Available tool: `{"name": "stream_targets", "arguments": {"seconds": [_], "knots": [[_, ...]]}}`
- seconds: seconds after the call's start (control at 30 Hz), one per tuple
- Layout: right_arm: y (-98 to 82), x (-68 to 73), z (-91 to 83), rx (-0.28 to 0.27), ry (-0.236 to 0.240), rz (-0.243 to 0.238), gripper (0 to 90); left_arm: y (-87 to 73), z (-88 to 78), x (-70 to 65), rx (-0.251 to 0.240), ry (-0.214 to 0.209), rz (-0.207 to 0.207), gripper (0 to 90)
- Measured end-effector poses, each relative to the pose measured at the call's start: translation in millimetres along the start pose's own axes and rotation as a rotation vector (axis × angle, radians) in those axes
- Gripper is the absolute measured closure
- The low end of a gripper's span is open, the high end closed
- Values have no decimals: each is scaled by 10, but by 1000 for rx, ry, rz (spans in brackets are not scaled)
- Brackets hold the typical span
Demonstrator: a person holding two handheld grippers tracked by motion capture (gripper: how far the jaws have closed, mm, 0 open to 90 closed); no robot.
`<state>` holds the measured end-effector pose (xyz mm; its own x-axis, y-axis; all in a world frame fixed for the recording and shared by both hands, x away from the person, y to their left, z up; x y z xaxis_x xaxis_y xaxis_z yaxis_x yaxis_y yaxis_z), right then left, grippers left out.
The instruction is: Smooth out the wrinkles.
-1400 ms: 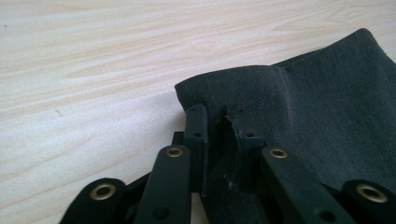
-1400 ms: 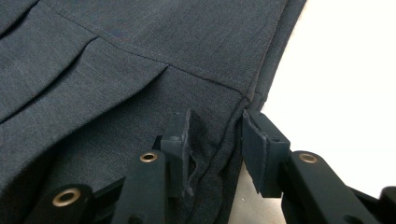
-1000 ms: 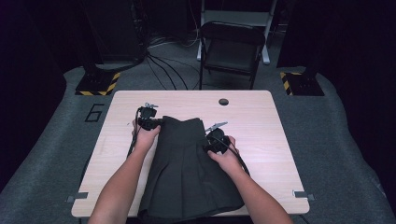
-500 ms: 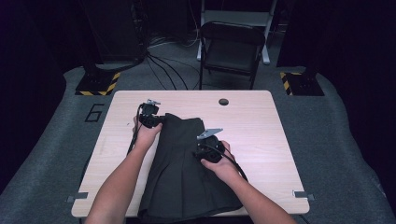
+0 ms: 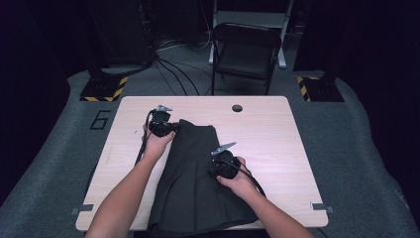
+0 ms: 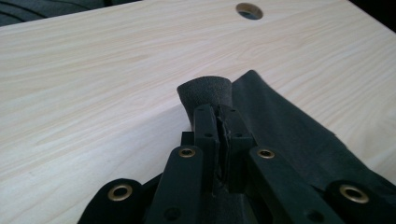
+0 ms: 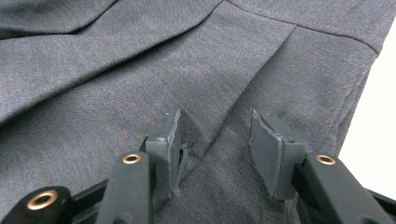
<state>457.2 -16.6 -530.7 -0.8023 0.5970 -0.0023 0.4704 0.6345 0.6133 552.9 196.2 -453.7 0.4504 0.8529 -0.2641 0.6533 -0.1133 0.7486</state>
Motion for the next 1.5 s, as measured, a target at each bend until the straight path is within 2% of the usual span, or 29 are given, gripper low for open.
{"name": "stream_targets", "arguments": {"seconds": [0.1, 0.2, 0.23, 0.3, 0.37, 0.57, 0.8, 1.0, 1.1, 1.33, 1.5], "knots": [[-9, 0, 8, -7, -3, 3, 530, -1, -47, -104, -4, -35, 20, 869], [-20, -7, 8, -7, 11, 6, 528, -21, -109, -242, -1, -72, 61, 870], [-20, -6, 15, -15, 2, 12, 528, -21, -109, -242, -1, -72, 61, 871], [-26, -12, 15, -15, 7, 11, 527, -54, -162, -385, 1, -103, 113, 871], [-30, -15, 17, -20, 9, 14, 527, -77, -201, -466, 1, -125, 134, 872], [-48, -7, 16, -34, 9, 30, 527, -198, -329, -598, -3, -180, 157, 873], [-65, -12, 15, -43, 4, 36, 527, -331, -602, -628, -22, -222, 183, 875], [-68, 1, 16, -49, 2, 51, 527, -546, -821, -619, -21, -255, 197, 876], [-67, 1, 17, -51, 1, 51, 526, -669, -908, -624, -2, -278, 205, 878], [-74, 1, 18, -58, -5, 58, 526, -957, -1023, -620, 32, -309, 201, 878], [-81, 3, 19, -67, -11, 64, 524, -1128, -1009, -580, 71, -305, 203, 878]]}}
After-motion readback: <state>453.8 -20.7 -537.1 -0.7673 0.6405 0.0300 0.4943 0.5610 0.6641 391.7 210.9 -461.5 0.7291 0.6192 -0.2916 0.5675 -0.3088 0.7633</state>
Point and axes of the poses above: each handheld gripper's, and its own axes: z roughly forward along the jaws, y roughly out of its top, x roughly to its left, the point moved 4 cm from there along z, roughly forward along the jaws, and after that the axes turned 8 degrees about -z, right-handed, at the moved point
